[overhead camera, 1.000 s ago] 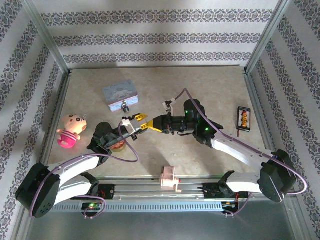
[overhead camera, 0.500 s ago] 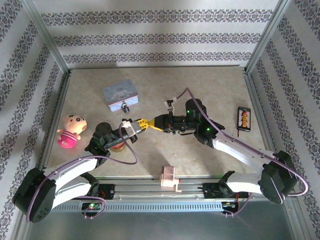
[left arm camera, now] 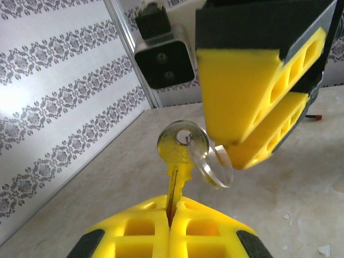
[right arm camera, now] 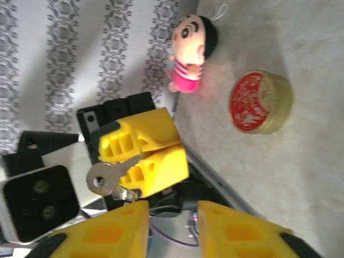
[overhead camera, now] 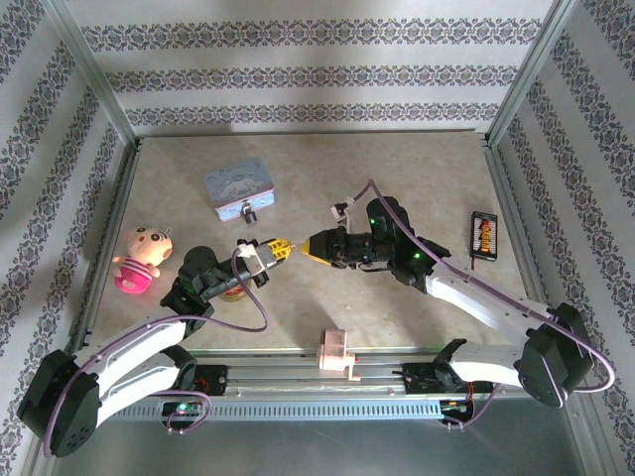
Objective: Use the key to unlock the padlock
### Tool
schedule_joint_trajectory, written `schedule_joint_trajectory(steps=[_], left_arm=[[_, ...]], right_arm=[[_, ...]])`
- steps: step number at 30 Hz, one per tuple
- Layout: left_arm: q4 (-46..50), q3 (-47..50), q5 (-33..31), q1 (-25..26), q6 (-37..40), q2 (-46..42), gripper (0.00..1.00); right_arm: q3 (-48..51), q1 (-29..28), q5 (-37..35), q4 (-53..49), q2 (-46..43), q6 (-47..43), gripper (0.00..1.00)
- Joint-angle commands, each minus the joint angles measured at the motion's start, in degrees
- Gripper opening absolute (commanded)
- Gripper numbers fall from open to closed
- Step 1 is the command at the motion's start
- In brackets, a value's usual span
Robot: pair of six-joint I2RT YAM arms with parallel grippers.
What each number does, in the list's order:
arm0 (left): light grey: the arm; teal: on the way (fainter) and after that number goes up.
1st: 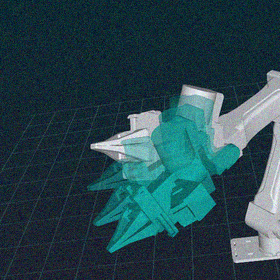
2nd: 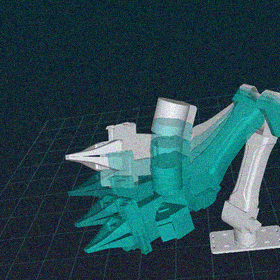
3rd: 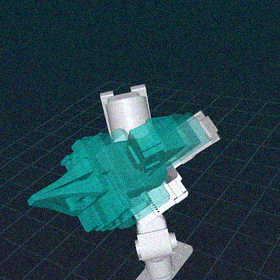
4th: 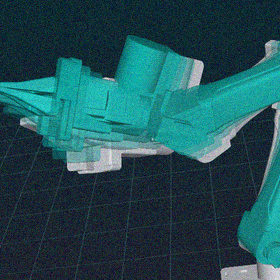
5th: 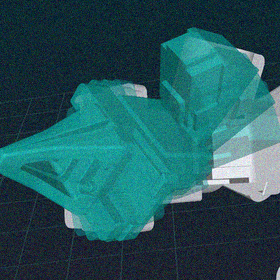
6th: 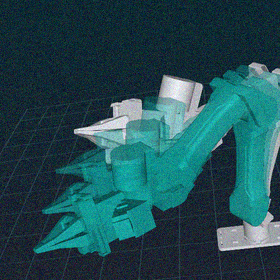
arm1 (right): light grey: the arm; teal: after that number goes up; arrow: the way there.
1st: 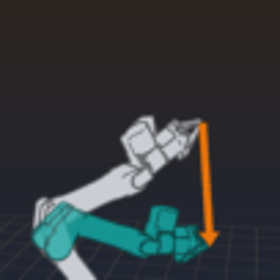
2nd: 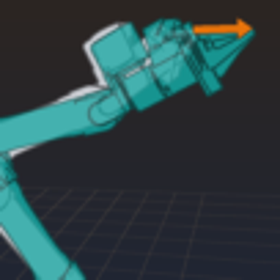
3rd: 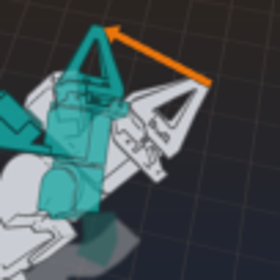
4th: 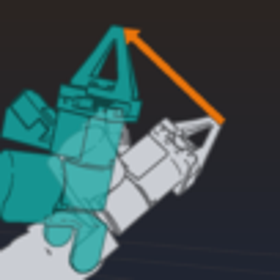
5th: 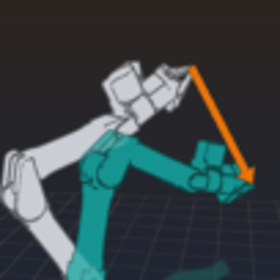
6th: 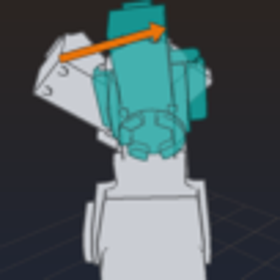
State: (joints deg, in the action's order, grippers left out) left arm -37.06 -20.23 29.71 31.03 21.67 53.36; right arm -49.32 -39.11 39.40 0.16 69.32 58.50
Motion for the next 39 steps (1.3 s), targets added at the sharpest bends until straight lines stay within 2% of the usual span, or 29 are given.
schedule_joint_trajectory(steps=[1,5,9,13,21,30,39], left_arm=[[3.6,-1.0,-0.3,0.5,1.8,-1.1,0.0],[7.3,-1.7,-0.3,0.5,3.2,-1.7,0.0],[10.7,-2.4,-0.3,0.5,5.0,-2.4,0.0],[13.5,-3.5,-0.1,0.5,6.4,-3.0,0.0],[17.7,-5.3,-0.1,0.5,8.5,-3.1,0.0],[17.4,-4.8,-0.8,0.5,8.9,-3.1,0.0],[16.9,-4.6,-0.3,0.5,8.7,-3.1,0.0]], right_arm=[[-4.7,0.3,-5.1,-10.2,-2.8,-8.9,0.35],[-10.3,-1.8,-13.1,-21.2,-3.7,-18.9,0.41],[-17.4,-5.2,-23.1,-33.0,-1.3,-26.1,0.42],[-21.8,-8.4,-28.0,-37.9,2.3,-29.3,0.41],[-27.0,-12.2,-29.8,-39.7,7.7,-32.6,0.38],[-29.4,-12.4,-29.6,-39.7,8.9,-33.5,0.38],[-32.8,-12.4,-26.1,-39.1,12.7,-34.1,0.35]])
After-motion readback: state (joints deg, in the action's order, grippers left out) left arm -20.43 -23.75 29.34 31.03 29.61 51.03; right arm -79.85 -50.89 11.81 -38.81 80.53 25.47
